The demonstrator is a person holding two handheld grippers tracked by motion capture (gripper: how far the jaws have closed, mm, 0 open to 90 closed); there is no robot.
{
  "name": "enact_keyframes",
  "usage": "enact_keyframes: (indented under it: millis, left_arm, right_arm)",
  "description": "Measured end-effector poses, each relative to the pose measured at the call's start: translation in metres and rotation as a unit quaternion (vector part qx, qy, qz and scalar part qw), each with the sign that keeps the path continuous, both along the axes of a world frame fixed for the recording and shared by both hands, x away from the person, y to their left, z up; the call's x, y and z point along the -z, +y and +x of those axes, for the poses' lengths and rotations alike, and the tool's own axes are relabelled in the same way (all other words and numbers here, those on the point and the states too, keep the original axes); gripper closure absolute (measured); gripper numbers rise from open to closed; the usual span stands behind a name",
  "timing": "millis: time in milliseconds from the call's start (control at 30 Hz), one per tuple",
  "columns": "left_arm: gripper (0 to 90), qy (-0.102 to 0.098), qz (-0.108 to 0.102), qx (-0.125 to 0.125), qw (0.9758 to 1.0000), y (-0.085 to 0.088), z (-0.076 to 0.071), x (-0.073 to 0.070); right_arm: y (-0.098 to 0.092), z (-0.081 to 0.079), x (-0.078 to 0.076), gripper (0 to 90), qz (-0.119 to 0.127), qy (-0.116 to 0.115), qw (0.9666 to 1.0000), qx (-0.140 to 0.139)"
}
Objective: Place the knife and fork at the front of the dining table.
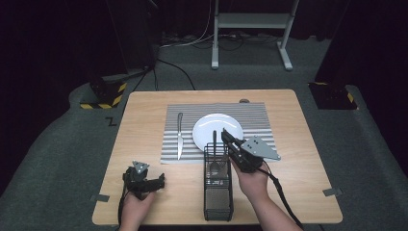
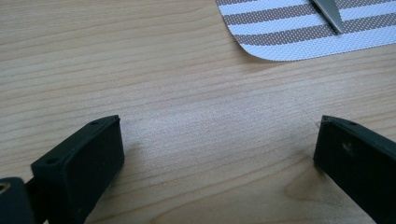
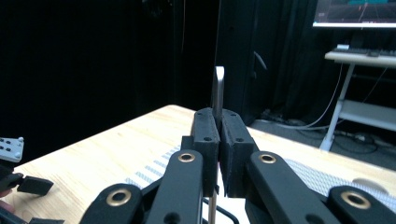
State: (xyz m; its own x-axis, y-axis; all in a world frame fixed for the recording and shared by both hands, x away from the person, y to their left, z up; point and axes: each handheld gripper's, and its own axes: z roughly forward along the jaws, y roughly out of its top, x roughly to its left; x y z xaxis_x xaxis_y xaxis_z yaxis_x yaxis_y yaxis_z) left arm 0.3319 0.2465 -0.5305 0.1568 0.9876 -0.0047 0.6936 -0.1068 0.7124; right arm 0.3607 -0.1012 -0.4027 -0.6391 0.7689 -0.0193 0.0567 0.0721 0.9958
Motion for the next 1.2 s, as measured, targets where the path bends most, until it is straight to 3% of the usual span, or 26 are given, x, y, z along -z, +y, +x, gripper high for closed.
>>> enact_keyframes:
  millis: [233,333,767,967,1200]
  left_arm:
    - [1.6,0.0,0.001,0.0,1.0,0.0,0.0,0.0]
    - [1.7,0.0,0.0,0.001,1.0,0.0,0.0,0.0]
    - [1.7,0.0,0.001,0.0,1.0,0.0,0.0,0.0]
    - [1.7,0.0,0.002,0.0,1.0,0.0,0.0,0.0]
    - [1.7,0.0,0.002,0.0,1.0,0.0,0.0,0.0]
  right_arm:
    - [0.004,-0.012,-0.014,86.3,-0.004,-0.043,0.999,0.001]
    - [0.004,-0.016,-0.02,86.3,0.0,-0.052,0.9987,-0.001]
    - [-0.013,-0.033,-0.056,86.5,0.069,-0.087,0.9938,-0.01]
    - [-0.03,-0.042,-0.071,86.5,0.087,-0.115,0.9896,0.007]
    - [-0.048,-0.04,-0.074,86.5,0.085,-0.124,0.988,0.036]
